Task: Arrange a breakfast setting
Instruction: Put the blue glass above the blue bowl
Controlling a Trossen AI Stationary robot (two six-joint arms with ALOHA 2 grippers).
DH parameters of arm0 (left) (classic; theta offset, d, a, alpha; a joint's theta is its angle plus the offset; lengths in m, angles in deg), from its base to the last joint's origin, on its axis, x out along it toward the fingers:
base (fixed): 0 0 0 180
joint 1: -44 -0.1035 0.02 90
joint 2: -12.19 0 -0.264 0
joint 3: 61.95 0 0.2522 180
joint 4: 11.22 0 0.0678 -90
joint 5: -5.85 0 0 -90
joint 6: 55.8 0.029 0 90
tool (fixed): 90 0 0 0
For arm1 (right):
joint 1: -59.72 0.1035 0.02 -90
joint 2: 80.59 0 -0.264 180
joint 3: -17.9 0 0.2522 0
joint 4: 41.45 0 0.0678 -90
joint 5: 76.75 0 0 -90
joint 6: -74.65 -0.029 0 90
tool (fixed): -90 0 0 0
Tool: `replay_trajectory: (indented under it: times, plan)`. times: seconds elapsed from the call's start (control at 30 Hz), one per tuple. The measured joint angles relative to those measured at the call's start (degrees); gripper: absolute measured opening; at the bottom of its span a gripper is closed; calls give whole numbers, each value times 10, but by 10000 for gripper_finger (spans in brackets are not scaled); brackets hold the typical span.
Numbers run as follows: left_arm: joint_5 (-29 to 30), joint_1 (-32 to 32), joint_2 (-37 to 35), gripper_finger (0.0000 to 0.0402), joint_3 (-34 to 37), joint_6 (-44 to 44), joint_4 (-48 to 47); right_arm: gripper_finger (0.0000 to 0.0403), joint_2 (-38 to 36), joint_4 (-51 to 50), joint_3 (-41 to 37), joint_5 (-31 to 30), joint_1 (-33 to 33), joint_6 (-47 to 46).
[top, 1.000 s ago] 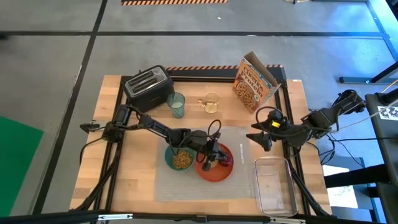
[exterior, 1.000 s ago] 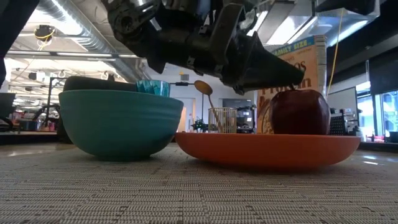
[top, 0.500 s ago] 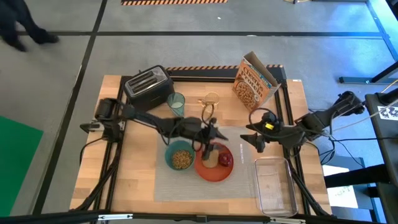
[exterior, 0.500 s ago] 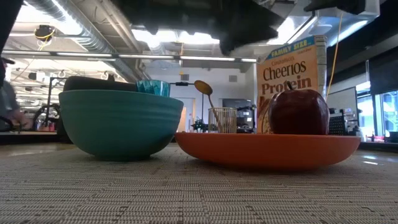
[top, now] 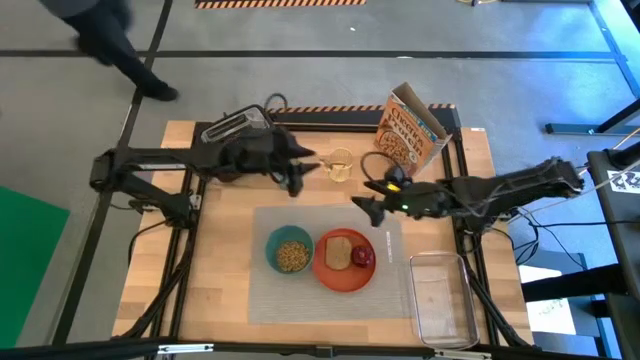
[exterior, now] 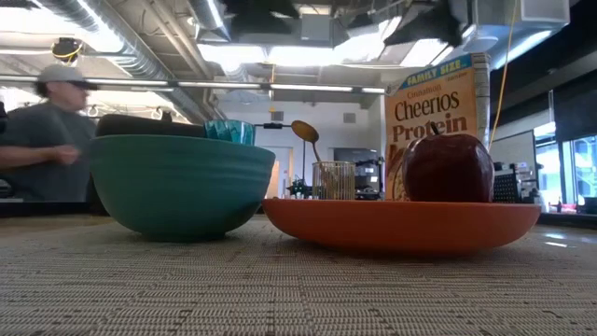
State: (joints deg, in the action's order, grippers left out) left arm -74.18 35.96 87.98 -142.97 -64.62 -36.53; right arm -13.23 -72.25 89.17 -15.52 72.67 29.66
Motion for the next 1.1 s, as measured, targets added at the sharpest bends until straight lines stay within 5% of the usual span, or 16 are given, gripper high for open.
replay_trajectory:
  times: [0.2, 0.5, 0.83, 1.1]
  plan:
    - [0, -51, -52, 170, 0, -15, -140, 346, 68, 44, 33, -5, -52, 36]
    - [-12, -138, -36, 170, 0, 8, -275, 346, 105, 33, 74, 7, -126, 48]
    - [-137, -240, 27, 169, 0, 133, -290, 346, 105, 18, 74, 0, -137, 28]
    - [-111, -256, 104, 169, 0, 170, -286, 346, 105, 13, 74, -1, -137, 31]
